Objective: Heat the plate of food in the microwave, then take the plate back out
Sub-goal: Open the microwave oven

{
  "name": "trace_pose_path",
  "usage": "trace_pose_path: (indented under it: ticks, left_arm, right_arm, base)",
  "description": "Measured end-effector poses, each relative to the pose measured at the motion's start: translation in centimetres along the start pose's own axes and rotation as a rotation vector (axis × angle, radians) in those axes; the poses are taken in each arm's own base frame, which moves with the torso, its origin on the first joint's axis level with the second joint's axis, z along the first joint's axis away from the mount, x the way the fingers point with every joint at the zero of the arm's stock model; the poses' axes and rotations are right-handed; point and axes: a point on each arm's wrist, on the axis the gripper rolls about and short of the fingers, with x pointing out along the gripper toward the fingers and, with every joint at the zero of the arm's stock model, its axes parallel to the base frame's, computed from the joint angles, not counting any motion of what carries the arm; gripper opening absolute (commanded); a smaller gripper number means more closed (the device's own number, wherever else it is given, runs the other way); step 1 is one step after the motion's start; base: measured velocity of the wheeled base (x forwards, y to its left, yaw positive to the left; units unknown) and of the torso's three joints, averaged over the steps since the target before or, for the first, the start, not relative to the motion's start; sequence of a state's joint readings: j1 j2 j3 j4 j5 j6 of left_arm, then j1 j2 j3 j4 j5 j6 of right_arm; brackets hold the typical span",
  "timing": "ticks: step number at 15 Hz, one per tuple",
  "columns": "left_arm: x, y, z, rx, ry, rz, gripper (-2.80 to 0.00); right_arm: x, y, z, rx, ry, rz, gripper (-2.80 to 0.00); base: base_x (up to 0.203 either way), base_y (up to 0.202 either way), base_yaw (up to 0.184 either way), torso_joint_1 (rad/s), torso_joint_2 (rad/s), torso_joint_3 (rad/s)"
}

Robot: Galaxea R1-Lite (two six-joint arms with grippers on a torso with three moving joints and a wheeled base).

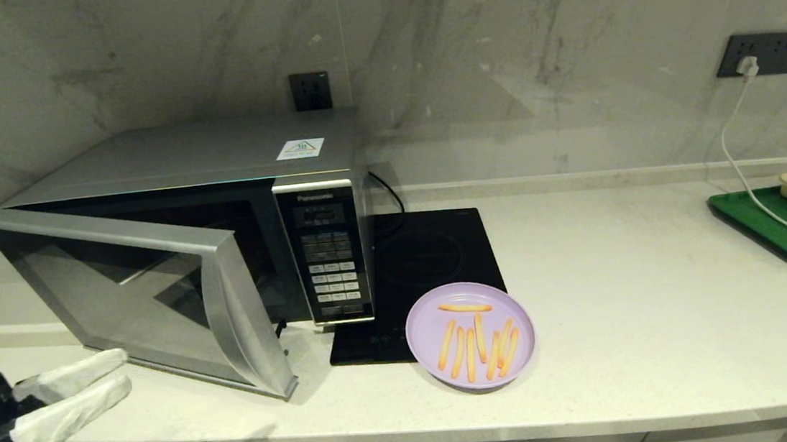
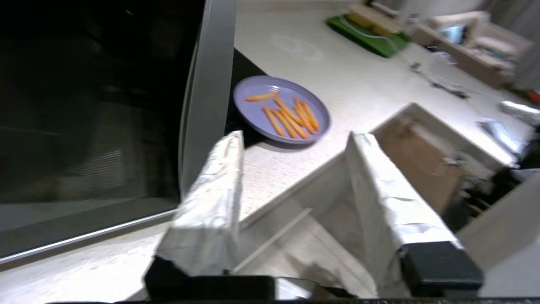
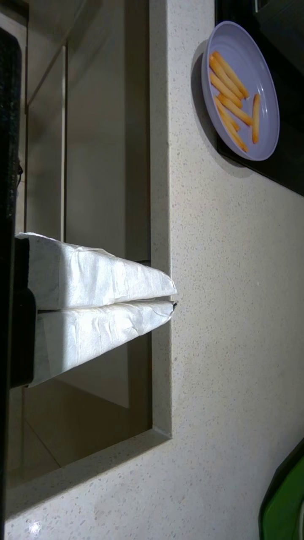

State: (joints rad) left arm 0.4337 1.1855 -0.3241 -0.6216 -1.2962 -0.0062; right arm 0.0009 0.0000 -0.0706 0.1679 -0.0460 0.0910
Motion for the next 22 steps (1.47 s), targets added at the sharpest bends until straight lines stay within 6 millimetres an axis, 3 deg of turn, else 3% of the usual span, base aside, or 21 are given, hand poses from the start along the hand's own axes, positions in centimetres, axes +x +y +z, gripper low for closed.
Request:
trace_pose_path:
  ticks: [2, 4, 7, 10, 13, 15, 19, 22]
  left_arm:
    - [-1.1, -2.8, 2.2, 0.089, -0.036, 0.113, -2.8]
    - [-1.9, -5.2, 6.1, 0.187, -0.077, 0.233, -2.8]
    - [-0.9, -6.3, 9.4, 0.201, -0.093, 0.443, -2.8]
    - [2.7, -5.5, 11.4, 0.285, -0.193, 0.646, -2.8]
    - [7.0, -3.0, 12.8, 0.321, -0.272, 0.853, -2.8]
    - [9.5, -1.4, 13.6, 0.337, -0.252, 0.882, -2.8]
    - [13.6, 1.6, 12.8, 0.373, -0.113, 0.911, -2.8]
    - [15.0, 1.9, 12.0, 0.365, -0.067, 0.886, -2.8]
  right_arm:
    - [0.0, 0.0, 0.0, 0.001, 0.0, 0.0, -2.8]
    - [0.0, 0.0, 0.0, 0.0, 0.0, 0.0, -2.8]
    - [0.0, 0.0, 0.0, 0.001, 0.0, 0.0, -2.8]
    - [0.0, 0.0, 0.0, 0.001, 0.0, 0.0, -2.8]
    - [0.0, 0.0, 0.0, 0.0, 0.0, 0.0, -2.8]
    - [0.0, 0.0, 0.0, 0.001, 0.0, 0.0, -2.8]
    - [0.0, 0.0, 0.0, 0.001, 0.0, 0.0, -2.8]
    - [0.0, 0.0, 0.0, 0.001, 0.0, 0.0, -2.8]
  base:
    - [0.0, 0.0, 0.0, 0.0, 0.0, 0.0]
    - [0.0, 0.0, 0.0, 0.0, 0.0, 0.0]
    - [0.0, 0.0, 0.0, 0.0, 0.0, 0.0]
    - [0.0, 0.0, 0.0, 0.0, 0.0, 0.0]
    - [0.0, 0.0, 0.0, 0.0, 0.0, 0.0]
    - [0.0, 0.0, 0.0, 0.0, 0.0, 0.0]
    - [0.0, 0.0, 0.0, 0.0, 0.0, 0.0]
    - [0.0, 0.0, 0.0, 0.0, 0.0, 0.0]
